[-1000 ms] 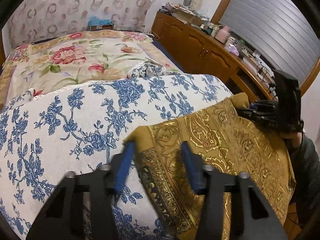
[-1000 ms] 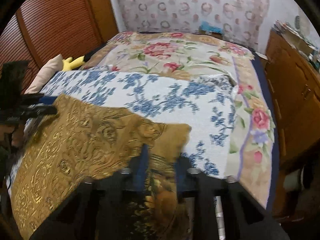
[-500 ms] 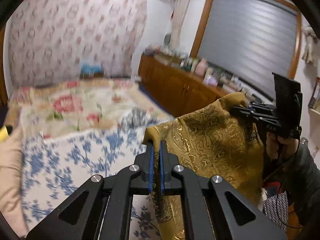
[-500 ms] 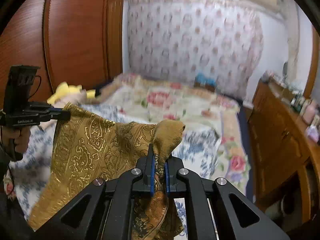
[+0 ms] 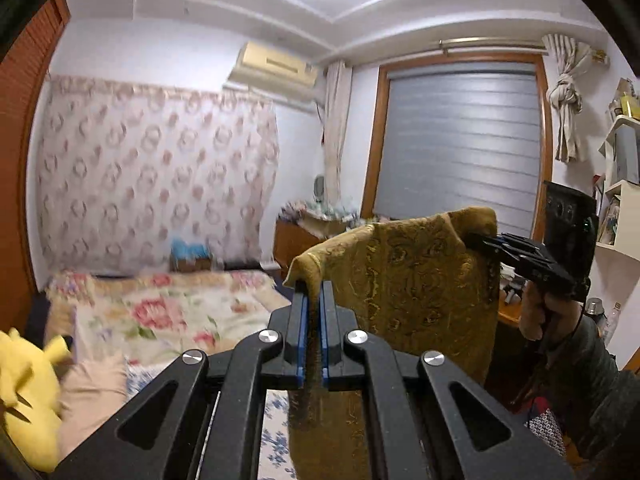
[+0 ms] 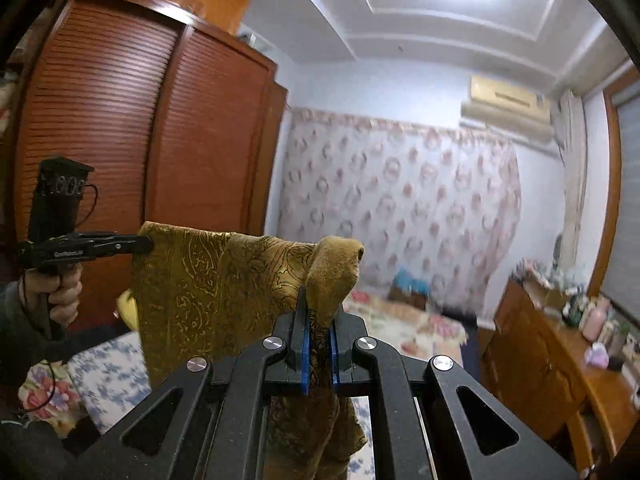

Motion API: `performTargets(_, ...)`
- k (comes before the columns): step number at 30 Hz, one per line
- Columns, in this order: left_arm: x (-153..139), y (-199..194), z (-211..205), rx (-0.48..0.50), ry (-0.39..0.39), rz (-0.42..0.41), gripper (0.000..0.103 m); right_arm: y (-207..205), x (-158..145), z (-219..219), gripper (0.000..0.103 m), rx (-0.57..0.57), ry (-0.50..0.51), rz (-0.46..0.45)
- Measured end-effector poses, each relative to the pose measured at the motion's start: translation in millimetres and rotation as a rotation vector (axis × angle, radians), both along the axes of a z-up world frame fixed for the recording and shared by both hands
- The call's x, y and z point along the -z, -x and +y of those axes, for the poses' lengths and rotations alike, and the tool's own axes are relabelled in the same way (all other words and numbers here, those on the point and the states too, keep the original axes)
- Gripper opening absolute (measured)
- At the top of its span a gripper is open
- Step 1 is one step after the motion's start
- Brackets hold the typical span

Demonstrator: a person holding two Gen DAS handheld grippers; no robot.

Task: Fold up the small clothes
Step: 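Grasp the folded shirt with both grippers and lift it up, then lower the brown-gold shirt onto the bed and open both grippers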

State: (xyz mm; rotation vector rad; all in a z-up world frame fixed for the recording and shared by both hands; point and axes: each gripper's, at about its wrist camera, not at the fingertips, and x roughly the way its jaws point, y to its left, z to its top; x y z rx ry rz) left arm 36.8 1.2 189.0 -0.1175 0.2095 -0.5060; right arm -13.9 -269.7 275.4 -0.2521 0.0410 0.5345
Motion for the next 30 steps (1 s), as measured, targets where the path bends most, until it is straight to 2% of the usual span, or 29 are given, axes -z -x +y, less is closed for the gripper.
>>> performTargets(4, -13, 9, 21, -0.042, -0.003, -0.031, 0.006, 20, -13, 4, 0.007, -0.055, -0.016, -0.023)
performTargets(7, -11, 1, 36, -0.081, -0.013, -0.016, 0.006, 4, -8, 5, 0.007, -0.061, 0.001, -0.008)
performTargets(10, 7, -28, 46, -0.113, -0.031, 0.036, 0.006, -43, 6, 3, 0.007, -0.065, 0.014, 0.067)
performTargets(13, 43, -79, 45, -0.163, -0.106, 0.129, 0.006, -99, 29, 11, 0.007, -0.045, 0.042, 0.158)
performTargets(15, 74, -118, 45, -0.16, -0.148, 0.24, 0.008, -145, 53, 28, 0.008, 0.026, 0.085, 0.224)
performTargets(16, 96, -141, 49, -0.168, -0.156, 0.308, 0.01, -167, 67, 35, 0.013, 0.061, 0.122, 0.259)
performTargets(17, 106, -147, 49, -0.172, -0.162, 0.331, 0.012, -186, 82, 41, 0.018, 0.102, 0.153, 0.288)
performTargets(19, 135, -161, 51, -0.186, -0.19, 0.376, 0.033, -223, 116, 44, 0.019, 0.175, 0.207, 0.374)
performTargets(21, 153, -159, 48, -0.182, -0.186, 0.414, 0.043, -247, 145, 40, 0.019, 0.21, 0.246, 0.443)
performTargets(24, 172, -147, 39, -0.172, -0.21, 0.447, 0.045, -262, 172, 24, 0.019, 0.233, 0.237, 0.535)
performTargets(27, 193, -130, 32, -0.17, -0.248, 0.471, 0.046, -258, 179, 13, 0.019, 0.213, 0.191, 0.568)
performTargets(30, 205, -111, 29, -0.165, -0.25, 0.494, 0.047, -237, 181, -2, 0.019, 0.194, 0.159, 0.569)
